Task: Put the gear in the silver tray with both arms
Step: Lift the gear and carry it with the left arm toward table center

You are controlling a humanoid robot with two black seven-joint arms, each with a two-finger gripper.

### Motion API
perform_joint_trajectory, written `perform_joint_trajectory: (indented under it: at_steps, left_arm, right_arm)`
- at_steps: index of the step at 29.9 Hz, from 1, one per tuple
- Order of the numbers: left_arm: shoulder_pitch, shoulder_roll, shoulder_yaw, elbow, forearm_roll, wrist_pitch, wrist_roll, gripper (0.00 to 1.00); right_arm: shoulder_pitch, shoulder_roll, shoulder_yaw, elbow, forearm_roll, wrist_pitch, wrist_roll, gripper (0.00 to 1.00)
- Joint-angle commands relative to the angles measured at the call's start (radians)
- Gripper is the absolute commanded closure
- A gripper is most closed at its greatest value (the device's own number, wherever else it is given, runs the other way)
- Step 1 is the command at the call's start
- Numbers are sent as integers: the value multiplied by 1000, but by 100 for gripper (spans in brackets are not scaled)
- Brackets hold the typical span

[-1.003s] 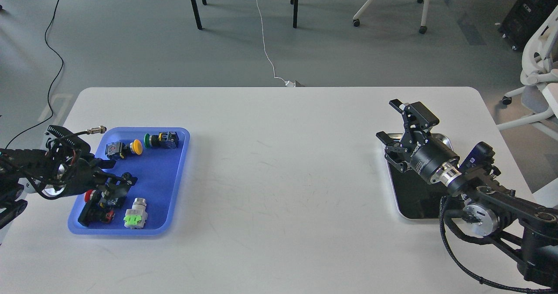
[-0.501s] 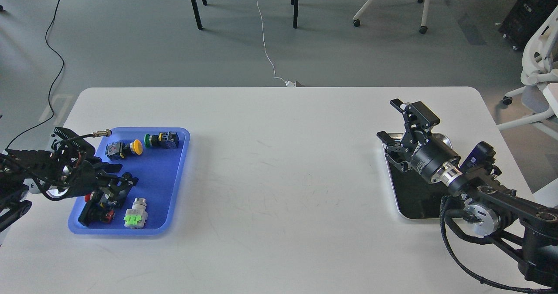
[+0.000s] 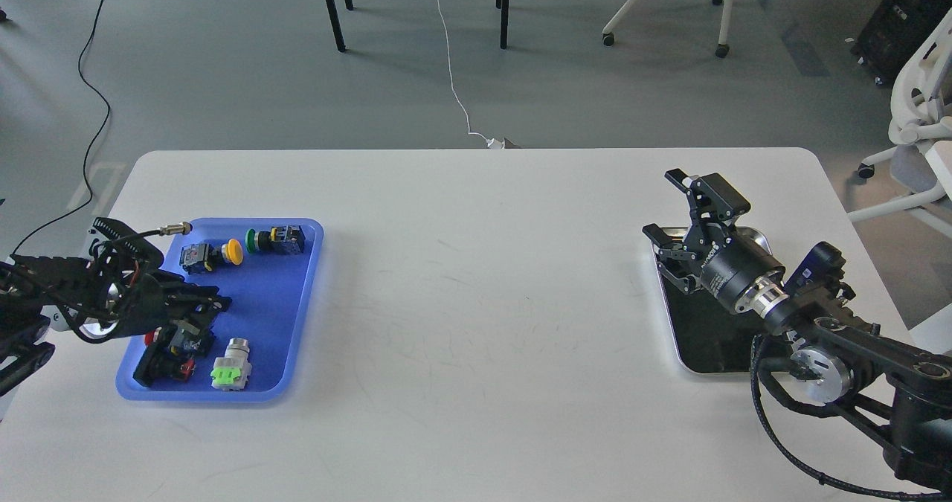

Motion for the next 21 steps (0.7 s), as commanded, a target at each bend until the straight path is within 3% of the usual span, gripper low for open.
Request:
perform_joint_trajectory:
  at_steps: [1,5,11,14,17,21]
  left_arm:
    - [-32,0,-3,-17,0,-3,0,84]
    - [-82,9,-3,-113,0,-28,0,84]
    - [-209,11,-5,-362,-41,-229,0,83]
    - [-263,-20,-5,-442,-43,-250,0,83]
    - [-309,-131,-1,-441,-34,-250,0,82]
    - [-355,-317,43,-327,-29,-250,0,82]
  right_arm:
    - [1,0,0,0,0,1,0,3]
    - [2,0,0,0,0,0,0,3]
    - [2,-3,11,-9,3,0,0,3]
    - [2,-6,14,-14,9,-3,0,3]
    - [-2,-18,24,-23,15,-6,0,3]
    - [-3,-20,44,-69,64,-2,0,3]
